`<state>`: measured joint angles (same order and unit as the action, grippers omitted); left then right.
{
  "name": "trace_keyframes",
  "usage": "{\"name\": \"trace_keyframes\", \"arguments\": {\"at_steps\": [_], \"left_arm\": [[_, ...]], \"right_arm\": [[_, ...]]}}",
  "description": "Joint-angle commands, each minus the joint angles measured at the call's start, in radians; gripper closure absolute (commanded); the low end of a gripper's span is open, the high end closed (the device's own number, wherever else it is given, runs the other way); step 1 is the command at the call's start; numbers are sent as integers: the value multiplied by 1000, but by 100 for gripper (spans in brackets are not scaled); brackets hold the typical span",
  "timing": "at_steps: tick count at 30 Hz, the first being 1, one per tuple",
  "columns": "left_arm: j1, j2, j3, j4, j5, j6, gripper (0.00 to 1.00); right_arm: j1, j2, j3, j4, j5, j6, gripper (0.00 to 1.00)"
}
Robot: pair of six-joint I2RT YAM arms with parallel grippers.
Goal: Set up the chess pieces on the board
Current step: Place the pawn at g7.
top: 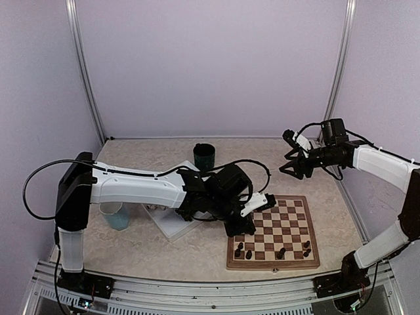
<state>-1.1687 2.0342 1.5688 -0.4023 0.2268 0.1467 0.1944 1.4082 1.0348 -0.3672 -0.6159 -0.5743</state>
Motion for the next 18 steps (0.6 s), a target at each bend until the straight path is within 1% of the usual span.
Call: {"name": "trace_keyframes", "arguments": {"at_steps": [1, 18], "left_arm": [[-11, 31, 52, -69, -11, 42, 92], [-43, 109, 103, -109, 8, 62, 91]], "right_arm": [[2, 3, -11, 11, -2, -11, 37], [2, 36, -2, -11, -17, -24, 37]]}}
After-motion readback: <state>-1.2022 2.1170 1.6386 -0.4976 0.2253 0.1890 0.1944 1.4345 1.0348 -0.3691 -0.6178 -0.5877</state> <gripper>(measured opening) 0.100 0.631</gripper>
